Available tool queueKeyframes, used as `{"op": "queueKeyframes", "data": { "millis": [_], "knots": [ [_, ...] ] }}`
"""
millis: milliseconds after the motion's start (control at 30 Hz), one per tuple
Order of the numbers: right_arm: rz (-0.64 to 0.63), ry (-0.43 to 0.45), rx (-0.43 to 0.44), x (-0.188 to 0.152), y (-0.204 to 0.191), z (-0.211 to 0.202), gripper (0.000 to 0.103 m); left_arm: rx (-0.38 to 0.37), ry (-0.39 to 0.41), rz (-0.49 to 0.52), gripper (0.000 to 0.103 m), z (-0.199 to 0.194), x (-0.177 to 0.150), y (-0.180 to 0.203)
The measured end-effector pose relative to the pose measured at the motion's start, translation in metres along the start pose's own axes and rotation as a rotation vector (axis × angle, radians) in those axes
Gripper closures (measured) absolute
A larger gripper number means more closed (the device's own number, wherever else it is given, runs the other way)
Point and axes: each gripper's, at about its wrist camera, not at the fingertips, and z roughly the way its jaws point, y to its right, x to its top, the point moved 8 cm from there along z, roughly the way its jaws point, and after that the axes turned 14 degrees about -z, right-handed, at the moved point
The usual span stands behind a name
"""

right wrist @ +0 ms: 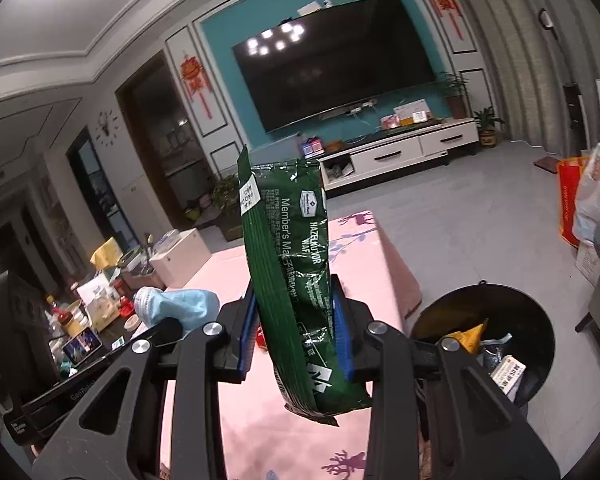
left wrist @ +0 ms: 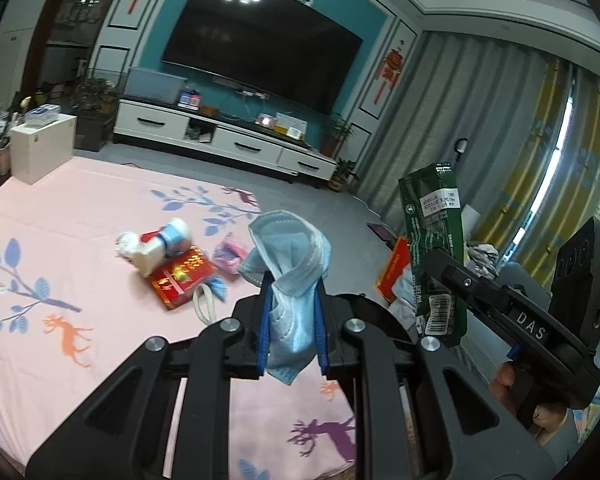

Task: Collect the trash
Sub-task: 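Carry the mask and green bag to the black bin and release both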

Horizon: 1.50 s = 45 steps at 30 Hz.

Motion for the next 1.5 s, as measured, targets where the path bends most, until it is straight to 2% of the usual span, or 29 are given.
{"op": "queueKeyframes", "data": {
  "millis": [367, 800, 900, 1167, 1500],
  "knots": [
    [0.103, 0.046, -0.138, -0.005, 0.059, -0.026, 0.069, -0.059, -0.069, 0.063, 0.084, 0.041, -0.020, 0.050],
    [0.215, 0.028, -0.310, -0.023, 0.116, -0.040, 0.069, -0.119, -0.197, 0.129, 0.084, 0.100, -0.057, 0.106],
    [0.249, -0.002, -0.374, -0.033, 0.135, -0.041, 0.069, -0.128, -0.235, 0.144, 0.084, 0.114, -0.068, 0.115],
    [0.332, -0.094, -0.439, -0.063, 0.173, -0.029, 0.069, -0.086, -0.338, 0.177, 0.084, 0.161, -0.104, 0.125],
    [0.420, -0.221, -0.436, -0.098, 0.210, -0.002, 0.069, -0.035, -0.454, 0.211, 0.084, 0.210, -0.144, 0.127]
  ]
}}
